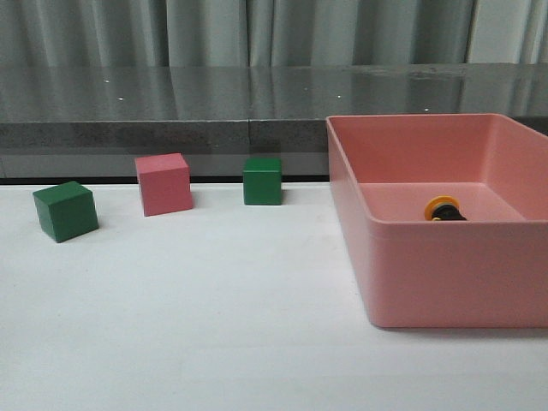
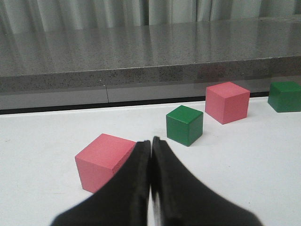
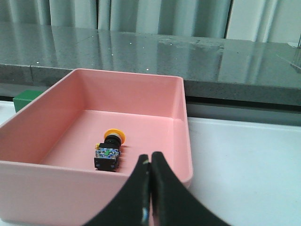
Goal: Place and stand button with both arms
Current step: 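Move the right gripper over the yellow push button in the pink bin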
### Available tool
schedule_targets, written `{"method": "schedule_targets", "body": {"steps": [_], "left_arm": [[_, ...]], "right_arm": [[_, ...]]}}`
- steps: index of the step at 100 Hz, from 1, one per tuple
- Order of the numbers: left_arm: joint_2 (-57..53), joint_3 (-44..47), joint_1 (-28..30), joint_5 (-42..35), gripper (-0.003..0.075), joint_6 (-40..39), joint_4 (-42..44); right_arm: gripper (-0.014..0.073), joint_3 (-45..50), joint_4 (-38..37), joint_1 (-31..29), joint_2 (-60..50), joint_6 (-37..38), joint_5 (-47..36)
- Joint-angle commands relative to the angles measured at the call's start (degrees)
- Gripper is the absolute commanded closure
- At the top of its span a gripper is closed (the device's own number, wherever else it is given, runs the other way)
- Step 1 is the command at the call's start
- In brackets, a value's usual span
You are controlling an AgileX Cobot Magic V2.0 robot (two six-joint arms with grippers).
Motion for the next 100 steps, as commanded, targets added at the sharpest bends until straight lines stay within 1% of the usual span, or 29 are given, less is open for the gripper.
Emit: {"method": "schedule_targets", "body": {"steps": [1, 20, 27, 35, 41, 46, 51, 63, 72, 82, 90, 100], "left_arm": [[-1.8, 2.6, 0.2, -4.3, 0.0739, -0.4, -0.3], [-1.8, 2.6, 0.2, -4.3, 0.0739, -0.4, -0.3], [-1.8, 2.6, 0.2, -4.3, 0.0739, -0.4, -0.3], [-1.8, 2.6, 0.2, -4.3, 0.0739, -0.4, -0.3], [-1.8, 2.6, 0.2, -4.3, 0.0739, -0.4, -0.3], [-1.8, 2.6, 0.2, -4.3, 0.0739, -0.4, -0.3], [-1.8, 2.6, 0.2, -4.3, 0.0739, -0.4, -0.3], [-1.8, 2.6, 0.2, -4.3, 0.0739, -0.4, -0.3], [-1.8, 2.6, 0.2, -4.3, 0.0739, -0.4, -0.3], [-1.8, 2.6, 0.2, -4.3, 0.0739, -0.4, -0.3], [-1.8, 2.6, 0.2, -4.3, 0.0739, -0.4, -0.3], [-1.8, 2.6, 0.2, -4.3, 0.0739, -0.4, -0.3]], "right_arm": [[0.0653, -0.6, -0.4, 0.0, -1.2, -0.3, -4.8], [0.0653, -0.6, -0.4, 0.0, -1.2, -0.3, -4.8], [0.0653, -0.6, -0.2, 0.0, -1.2, -0.3, -7.5], [0.0653, -0.9, 2.6, 0.0, -1.2, 0.8, -10.2], [0.0653, -2.1, 6.3, 0.0, -1.1, 2.2, -9.8], [0.0653, -4.4, 9.5, 0.0, -0.6, 2.8, -7.4], [0.0653, -7.5, 10.7, 0.0, 0.2, 2.8, -2.3], [0.0653, -17.4, 10.7, 0.0, 5.0, 2.4, 10.7], [0.0653, -25.1, 10.7, 0.0, 11.3, -0.1, 17.8], [0.0653, -32.9, 10.8, 0.0, 19.3, -4.2, 22.7], [0.0653, -38.3, 11.0, 0.0, 26.1, -4.8, 25.1], [0.0653, -44.1, 13.0, 0.0, 34.9, -4.8, 26.9]]}}
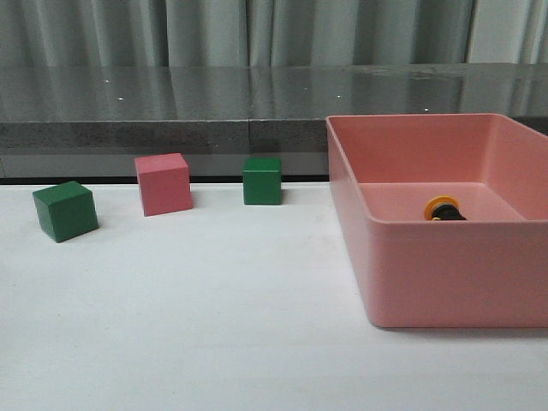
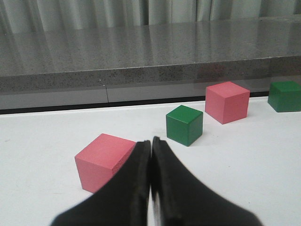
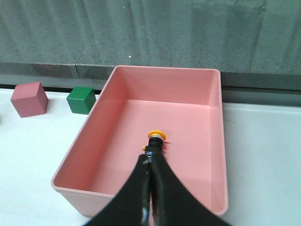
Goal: Place and stand button with both arms
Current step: 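Move the right gripper over the yellow push button in the pink bin, then lower the right gripper and grasp the push button's black body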
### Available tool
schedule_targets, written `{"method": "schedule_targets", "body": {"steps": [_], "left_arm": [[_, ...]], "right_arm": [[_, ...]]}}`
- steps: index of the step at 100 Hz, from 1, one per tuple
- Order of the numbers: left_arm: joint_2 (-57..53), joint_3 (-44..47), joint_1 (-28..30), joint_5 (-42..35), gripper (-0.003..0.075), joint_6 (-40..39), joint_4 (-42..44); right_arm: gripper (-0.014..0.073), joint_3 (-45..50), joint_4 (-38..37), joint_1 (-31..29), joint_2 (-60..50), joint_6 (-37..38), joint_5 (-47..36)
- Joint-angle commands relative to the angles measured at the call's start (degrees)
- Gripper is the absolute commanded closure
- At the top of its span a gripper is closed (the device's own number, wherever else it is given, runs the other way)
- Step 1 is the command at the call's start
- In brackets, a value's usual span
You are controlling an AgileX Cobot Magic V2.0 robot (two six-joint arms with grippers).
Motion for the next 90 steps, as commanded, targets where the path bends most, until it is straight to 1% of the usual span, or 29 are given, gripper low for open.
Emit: {"method": "schedule_targets", "body": {"steps": [1, 30, 36, 41, 45, 50, 55, 67, 74, 79, 90], "left_arm": [[-1.8, 2.6, 0.2, -4.3, 0.0739, -0.4, -0.3], [-1.8, 2.6, 0.2, -4.3, 0.074, -0.4, -0.3], [-1.8, 2.6, 0.2, -4.3, 0.0739, -0.4, -0.3], [-1.8, 2.6, 0.2, -4.3, 0.0739, -0.4, -0.3], [-1.8, 2.6, 0.2, -4.3, 0.0739, -0.4, -0.3], [-1.8, 2.6, 0.2, -4.3, 0.0739, -0.4, -0.3], [-1.8, 2.6, 0.2, -4.3, 0.074, -0.4, -0.3], [-1.8, 2.6, 0.2, -4.3, 0.0739, -0.4, -0.3], [-1.8, 2.6, 0.2, -4.3, 0.0739, -0.4, -0.3], [-1.8, 2.6, 0.2, -4.3, 0.0739, -0.4, -0.3], [-1.8, 2.6, 0.2, -4.3, 0.0739, -0.4, -0.3]], "right_arm": [[0.0653, -6.2, 2.1, 0.0, 7.9, -1.1, -1.5], [0.0652, -17.1, 3.2, 0.0, 31.1, -1.2, -1.5], [0.0639, -19.3, 3.2, 0.0, 35.8, -1.3, -1.5], [0.0611, -20.9, 3.2, 0.0, 39.2, -1.2, -1.3], [0.0571, -22.2, 3.4, 0.0, 41.8, -1.2, -1.0], [0.0501, -23.6, 3.7, 0.0, 44.7, -1.2, -0.6], [0.0407, -24.9, 4.1, 0.0, 47.2, -1.2, -0.1], [0.0113, -26.9, 4.1, 0.0, 51.9, -1.7, -0.7], [-0.0003, -27.4, 4.1, 0.0, 54.0, -1.7, -1.9], [-0.0036, -27.7, 4.1, 0.1, 55.4, -2.5, -2.7], [-0.003, -27.7, 4.1, 1.1, 58.5, -5.3, -4.4]]}}
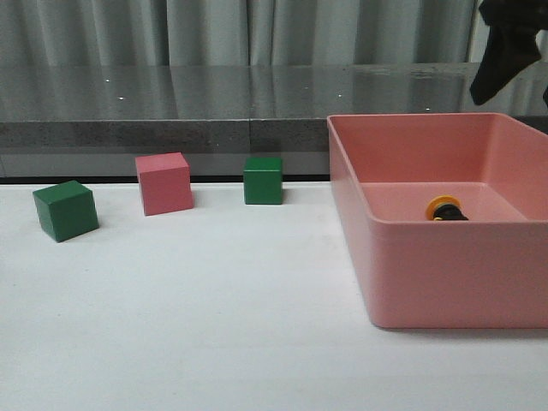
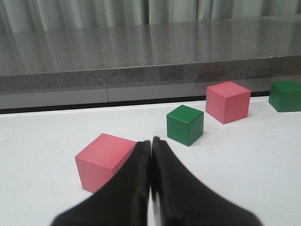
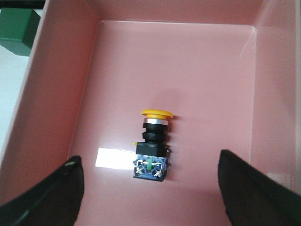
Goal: Place and stand button with both arms
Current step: 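Lower the right gripper and grasp the push button's black body, then lift the button out of the bin and carry it toward the cubes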
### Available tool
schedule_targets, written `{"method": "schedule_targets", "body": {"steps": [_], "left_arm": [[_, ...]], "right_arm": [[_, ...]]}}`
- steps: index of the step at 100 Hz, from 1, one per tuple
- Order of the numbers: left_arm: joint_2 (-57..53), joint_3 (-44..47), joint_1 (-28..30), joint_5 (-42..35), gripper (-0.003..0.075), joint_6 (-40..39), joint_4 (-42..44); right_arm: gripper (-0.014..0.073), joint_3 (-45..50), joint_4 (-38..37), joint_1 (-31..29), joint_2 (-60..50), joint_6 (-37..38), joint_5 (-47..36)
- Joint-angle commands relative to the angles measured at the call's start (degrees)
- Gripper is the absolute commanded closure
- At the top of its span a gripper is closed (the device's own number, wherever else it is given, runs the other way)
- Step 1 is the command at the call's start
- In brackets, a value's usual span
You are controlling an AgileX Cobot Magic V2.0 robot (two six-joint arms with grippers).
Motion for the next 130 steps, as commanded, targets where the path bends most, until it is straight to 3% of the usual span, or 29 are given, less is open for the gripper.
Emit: {"method": "schedule_targets", "body": {"steps": [1, 63, 72, 89, 94, 130], "left_arm": [[-1.8, 2.6, 0.2, -4.3, 0.0739, -0.4, -0.3], [-1.8, 2.6, 0.2, -4.3, 0.0739, -0.4, -0.3], [-1.8, 2.6, 0.2, -4.3, 0.0739, -0.4, -0.3], [-1.8, 2.6, 0.2, -4.3, 0.074, -0.4, -0.3], [-1.8, 2.6, 0.2, -4.3, 0.0739, -0.4, -0.3], [-1.8, 2.6, 0.2, -4.3, 0.0739, -0.4, -0.3]], "right_arm": [[-0.003, -2.0, 0.9, 0.9, 0.6, -2.6, -4.1], [-0.0017, -2.0, 0.9, 3.6, 19.2, -3.4, -8.5], [0.0071, -2.0, 0.9, 3.6, 19.9, -3.4, -8.6], [0.0459, -2.0, 1.0, 3.6, 19.6, -3.4, -7.8], [0.0528, -2.5, 1.0, 3.6, 19.3, -3.4, -6.4], [0.0555, -18.5, 1.3, 5.8, 10.1, -5.2, 12.1]]}}
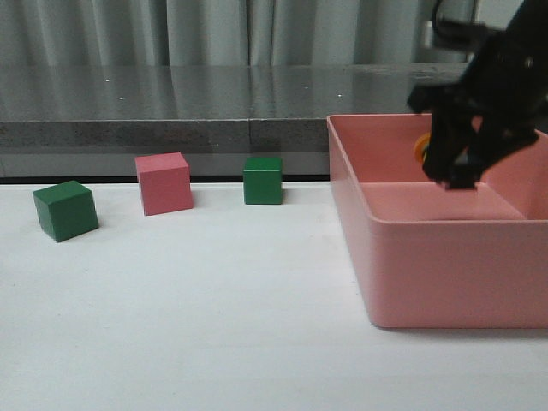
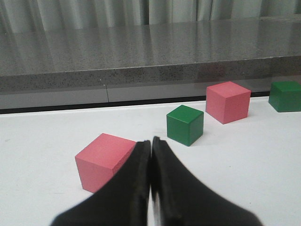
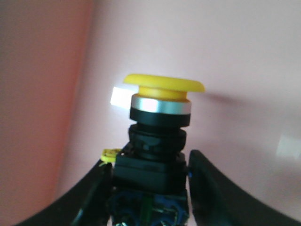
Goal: Place and stand button with both arms
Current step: 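Lift the button out of the bin and carry it toward the cubes, then lay the button on its side on the table, open right gripper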
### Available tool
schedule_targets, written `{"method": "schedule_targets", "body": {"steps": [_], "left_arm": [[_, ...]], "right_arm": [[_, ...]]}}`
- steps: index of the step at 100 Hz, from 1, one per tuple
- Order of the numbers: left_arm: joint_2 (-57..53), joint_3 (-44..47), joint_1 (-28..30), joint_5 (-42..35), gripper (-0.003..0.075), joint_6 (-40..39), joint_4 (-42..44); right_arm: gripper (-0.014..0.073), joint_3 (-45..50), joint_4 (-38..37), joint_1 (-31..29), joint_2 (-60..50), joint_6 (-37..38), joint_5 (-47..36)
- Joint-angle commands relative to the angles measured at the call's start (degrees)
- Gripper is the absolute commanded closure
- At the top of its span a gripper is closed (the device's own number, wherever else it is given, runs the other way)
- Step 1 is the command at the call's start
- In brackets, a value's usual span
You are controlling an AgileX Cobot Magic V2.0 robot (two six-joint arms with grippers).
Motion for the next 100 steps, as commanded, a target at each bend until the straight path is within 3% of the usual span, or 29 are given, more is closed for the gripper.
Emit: {"method": "schedule_targets", "body": {"steps": [1, 25, 54, 82, 100], "left_arm": [[-1.8, 2.6, 0.2, -4.3, 0.0739, -0.4, -0.3], [-1.8, 2.6, 0.2, -4.3, 0.0739, -0.4, -0.3], [-1.8, 2.6, 0.2, -4.3, 0.0739, -0.4, -0.3], [-1.8, 2.6, 0.2, -4.3, 0.0739, -0.4, -0.3], [-1.8, 2.6, 0.2, -4.3, 0.0739, -0.4, -0.3]], "right_arm": [[0.0555, -6.8, 0.8, 1.6, -5.6, -2.8, 3.1], [0.0555, -20.0, 3.4, 10.9, -4.0, -20.7, 11.6], [0.0555, -23.7, 4.7, 21.8, 6.2, -42.6, 12.7], [0.0555, -23.7, 4.6, 27.2, 16.8, -52.3, 8.5], [0.0555, -23.7, 4.2, 28.4, 20.5, -52.8, 4.9]]}}
